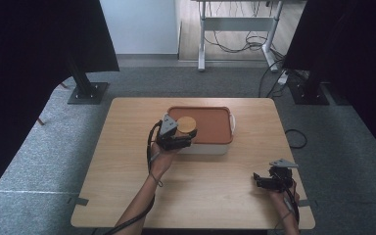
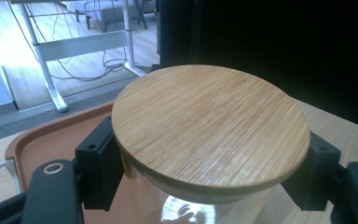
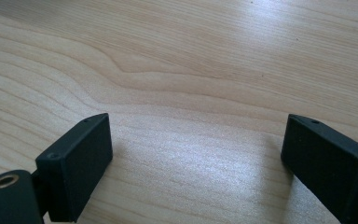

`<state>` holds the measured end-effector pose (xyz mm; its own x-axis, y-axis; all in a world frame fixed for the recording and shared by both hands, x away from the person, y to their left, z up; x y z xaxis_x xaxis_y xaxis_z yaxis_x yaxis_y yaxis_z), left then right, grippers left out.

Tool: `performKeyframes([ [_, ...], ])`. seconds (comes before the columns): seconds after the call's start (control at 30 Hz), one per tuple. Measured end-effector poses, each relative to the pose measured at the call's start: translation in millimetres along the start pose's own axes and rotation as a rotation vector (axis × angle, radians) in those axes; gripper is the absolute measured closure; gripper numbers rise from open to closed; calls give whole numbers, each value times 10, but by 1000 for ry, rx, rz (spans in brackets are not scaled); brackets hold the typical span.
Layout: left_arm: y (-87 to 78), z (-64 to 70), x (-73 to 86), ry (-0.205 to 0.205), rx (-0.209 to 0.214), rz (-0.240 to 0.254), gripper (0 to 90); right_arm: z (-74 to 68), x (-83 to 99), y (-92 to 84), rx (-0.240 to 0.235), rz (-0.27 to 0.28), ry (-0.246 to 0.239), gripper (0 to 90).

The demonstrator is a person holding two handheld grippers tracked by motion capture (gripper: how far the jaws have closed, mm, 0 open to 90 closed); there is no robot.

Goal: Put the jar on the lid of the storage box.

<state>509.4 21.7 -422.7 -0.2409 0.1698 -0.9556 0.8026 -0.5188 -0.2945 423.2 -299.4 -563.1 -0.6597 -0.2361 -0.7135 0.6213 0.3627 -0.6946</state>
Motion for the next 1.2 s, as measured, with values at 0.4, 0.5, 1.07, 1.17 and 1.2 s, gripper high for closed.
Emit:
performKeyframes([
  [0.4,206,-41,-25,6,-33,7,255,-3,-2,1,-3,0,0,82],
  [0.5,247,-38,-44,11,-36,9,255,-4,-2,1,-4,-1,-2,81],
  [1.07,436,-76,16,16,-61,-10,255,-6,-2,2,-7,-1,-4,82],
  [1.17,457,-74,54,14,-65,-18,254,-7,-2,2,-8,-2,-5,82],
  [1.2,461,-75,60,11,-65,-14,255,-7,-2,2,-8,-2,-5,81],
])
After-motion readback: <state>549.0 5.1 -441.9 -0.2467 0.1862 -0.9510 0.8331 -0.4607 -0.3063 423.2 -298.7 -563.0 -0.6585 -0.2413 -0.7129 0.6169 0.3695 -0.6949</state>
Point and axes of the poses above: each handheld gripper's, and its own axes: y roughly forward along the jaws, x roughly out of its underside, z roughly to its right, the point moved 9 cm from there along y, roughly forward along the jaws, and after that the axes turned 8 degrees about -x, right-handed, at the moved point
